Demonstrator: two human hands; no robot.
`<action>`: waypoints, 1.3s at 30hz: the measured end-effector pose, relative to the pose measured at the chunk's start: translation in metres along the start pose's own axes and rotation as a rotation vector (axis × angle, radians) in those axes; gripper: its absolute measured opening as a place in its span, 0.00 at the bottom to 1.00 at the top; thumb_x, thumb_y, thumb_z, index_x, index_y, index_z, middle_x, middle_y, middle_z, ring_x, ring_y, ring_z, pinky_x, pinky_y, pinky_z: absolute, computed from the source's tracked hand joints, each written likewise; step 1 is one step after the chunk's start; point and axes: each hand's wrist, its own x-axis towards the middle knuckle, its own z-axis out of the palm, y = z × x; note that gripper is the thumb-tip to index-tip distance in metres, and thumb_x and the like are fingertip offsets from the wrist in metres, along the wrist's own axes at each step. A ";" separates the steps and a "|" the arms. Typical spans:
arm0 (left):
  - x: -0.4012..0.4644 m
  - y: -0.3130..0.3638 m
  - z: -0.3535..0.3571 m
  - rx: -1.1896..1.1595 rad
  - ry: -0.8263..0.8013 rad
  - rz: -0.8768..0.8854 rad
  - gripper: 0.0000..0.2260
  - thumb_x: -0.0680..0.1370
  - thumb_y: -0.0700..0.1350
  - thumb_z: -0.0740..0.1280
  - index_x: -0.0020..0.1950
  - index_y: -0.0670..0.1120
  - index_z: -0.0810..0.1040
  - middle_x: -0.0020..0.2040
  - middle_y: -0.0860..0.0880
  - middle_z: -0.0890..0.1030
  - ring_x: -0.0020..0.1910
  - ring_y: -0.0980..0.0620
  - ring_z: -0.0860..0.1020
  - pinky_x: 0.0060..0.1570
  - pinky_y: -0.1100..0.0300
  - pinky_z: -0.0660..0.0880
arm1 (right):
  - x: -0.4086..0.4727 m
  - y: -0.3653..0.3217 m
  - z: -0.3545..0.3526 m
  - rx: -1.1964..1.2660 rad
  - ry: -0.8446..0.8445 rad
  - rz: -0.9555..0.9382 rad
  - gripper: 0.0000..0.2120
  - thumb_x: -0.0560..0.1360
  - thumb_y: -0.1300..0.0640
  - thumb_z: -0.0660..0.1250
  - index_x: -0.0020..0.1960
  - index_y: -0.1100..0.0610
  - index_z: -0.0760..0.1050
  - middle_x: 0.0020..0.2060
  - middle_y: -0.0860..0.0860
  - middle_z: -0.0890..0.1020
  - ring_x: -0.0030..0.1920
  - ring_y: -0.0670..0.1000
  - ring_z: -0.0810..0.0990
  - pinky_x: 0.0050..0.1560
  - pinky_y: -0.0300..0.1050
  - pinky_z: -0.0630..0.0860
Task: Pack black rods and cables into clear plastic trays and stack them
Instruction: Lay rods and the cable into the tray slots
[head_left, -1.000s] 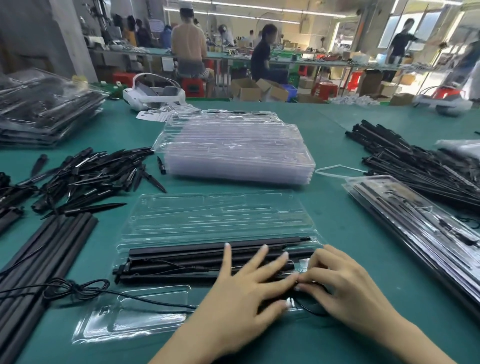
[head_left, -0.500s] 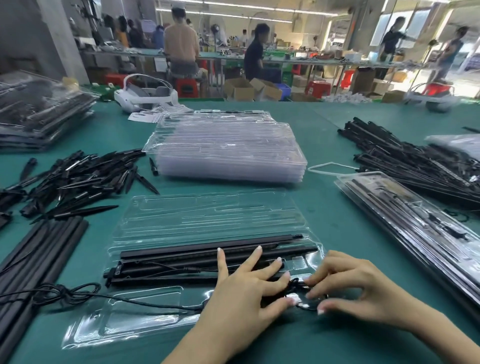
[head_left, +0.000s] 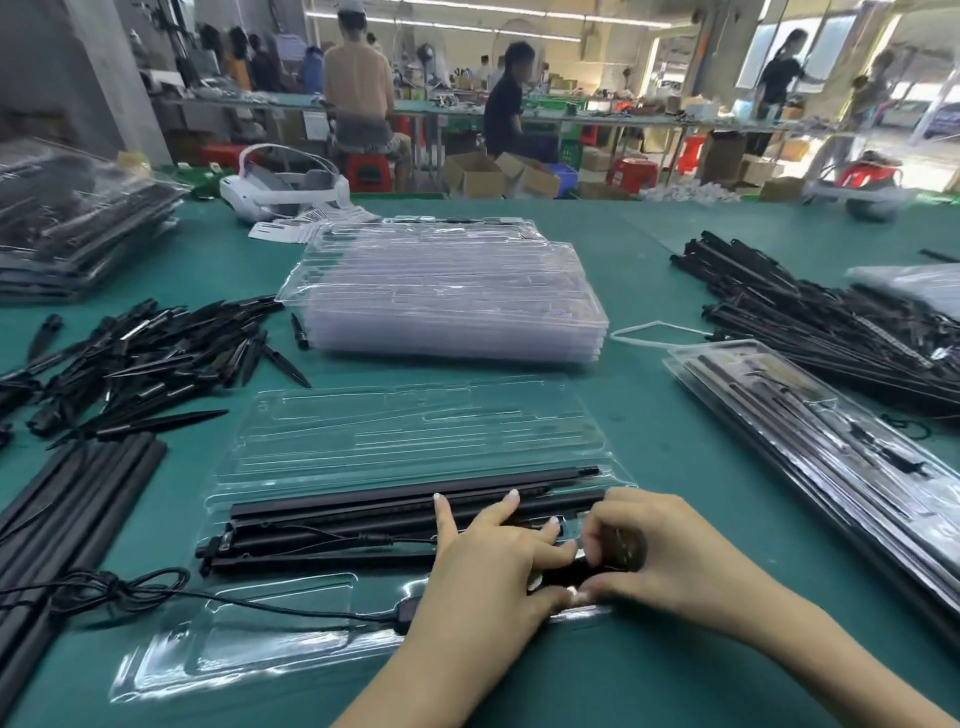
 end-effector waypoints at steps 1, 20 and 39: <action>0.001 0.000 -0.001 0.044 -0.014 0.011 0.16 0.76 0.57 0.65 0.64 0.64 0.73 0.69 0.65 0.69 0.76 0.59 0.50 0.68 0.40 0.30 | -0.002 -0.001 -0.003 0.013 -0.002 -0.022 0.12 0.64 0.48 0.78 0.36 0.44 0.75 0.37 0.42 0.75 0.39 0.43 0.74 0.40 0.34 0.69; -0.016 -0.005 -0.004 0.541 -0.199 0.220 0.28 0.77 0.69 0.42 0.73 0.63 0.62 0.75 0.58 0.61 0.74 0.51 0.61 0.64 0.35 0.54 | -0.020 0.007 0.004 -0.147 0.139 -0.279 0.18 0.78 0.48 0.63 0.31 0.53 0.77 0.32 0.43 0.74 0.37 0.40 0.70 0.42 0.42 0.70; -0.005 -0.013 0.003 0.313 -0.191 0.297 0.29 0.80 0.63 0.54 0.76 0.63 0.44 0.78 0.59 0.41 0.76 0.53 0.35 0.65 0.37 0.24 | 0.101 0.022 -0.026 1.011 0.594 0.285 0.20 0.64 0.37 0.68 0.40 0.53 0.84 0.35 0.45 0.80 0.37 0.44 0.72 0.42 0.41 0.65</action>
